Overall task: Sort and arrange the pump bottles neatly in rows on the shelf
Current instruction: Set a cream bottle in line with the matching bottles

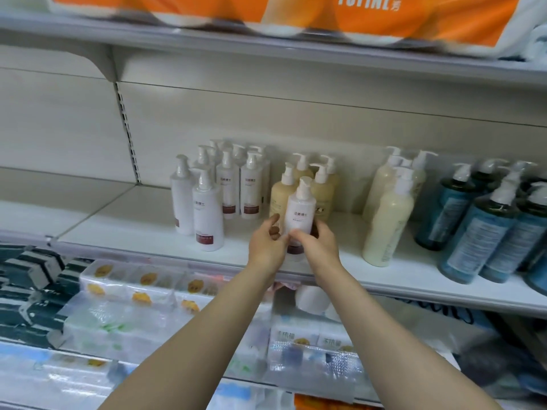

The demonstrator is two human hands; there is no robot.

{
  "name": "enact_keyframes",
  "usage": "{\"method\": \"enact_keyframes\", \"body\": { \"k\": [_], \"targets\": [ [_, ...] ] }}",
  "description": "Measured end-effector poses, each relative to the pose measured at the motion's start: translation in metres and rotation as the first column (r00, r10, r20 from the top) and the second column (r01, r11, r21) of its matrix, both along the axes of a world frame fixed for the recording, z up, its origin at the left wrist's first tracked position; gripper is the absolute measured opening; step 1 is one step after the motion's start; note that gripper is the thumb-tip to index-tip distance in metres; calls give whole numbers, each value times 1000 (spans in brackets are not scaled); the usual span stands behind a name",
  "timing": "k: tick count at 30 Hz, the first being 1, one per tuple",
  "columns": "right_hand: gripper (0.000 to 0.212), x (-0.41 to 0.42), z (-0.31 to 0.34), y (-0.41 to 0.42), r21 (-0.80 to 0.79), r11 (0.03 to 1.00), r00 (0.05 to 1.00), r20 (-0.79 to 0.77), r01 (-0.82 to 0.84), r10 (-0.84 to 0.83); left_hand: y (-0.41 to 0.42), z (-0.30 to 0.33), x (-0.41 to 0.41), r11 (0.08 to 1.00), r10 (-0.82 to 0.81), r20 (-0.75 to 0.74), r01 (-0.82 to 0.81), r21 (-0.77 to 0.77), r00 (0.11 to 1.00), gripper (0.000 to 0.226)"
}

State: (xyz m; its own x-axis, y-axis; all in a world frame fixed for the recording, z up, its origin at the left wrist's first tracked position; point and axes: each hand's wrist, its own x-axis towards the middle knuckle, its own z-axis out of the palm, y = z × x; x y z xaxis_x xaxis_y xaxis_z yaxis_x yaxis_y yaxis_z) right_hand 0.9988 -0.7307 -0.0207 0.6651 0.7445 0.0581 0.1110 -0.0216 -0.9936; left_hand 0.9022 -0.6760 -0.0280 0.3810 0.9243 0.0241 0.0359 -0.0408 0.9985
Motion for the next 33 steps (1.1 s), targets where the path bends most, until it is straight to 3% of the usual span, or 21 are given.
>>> {"method": "enact_keyframes", "body": {
  "k": [3,9,13,19,22,30,33],
  "targets": [
    [49,-15,-4,16,-21,1000,999,50,-4,5,1,-7,-9,983,184,-5,-184,-9,983,34],
    [51,-45,-11,52,-17,999,996,80,-30,31,-2,-6,-36,965,252,116,-240,-108,961,33],
    [58,-59,-16,69,-18,1000,997,76,12,-11,7,-4,-49,951,236,176,-191,-242,956,27],
    [63,-72,-21,88,-3,1000,999,15,31,-31,25,0,-58,957,143,230,-75,-281,963,28],
    [49,-78,-26,93,24,999,1000,-18,24,-24,28,6,-64,951,116,249,-35,-307,962,25],
    [44,-87,-26,101,40,994,993,-65,99,-96,39,-4,-65,973,-4,193,48,-224,981,49],
    [43,-85,-17,84,37,986,984,-81,160,-157,27,-3,-58,996,44,146,-33,-80,988,77]
  ]
}}
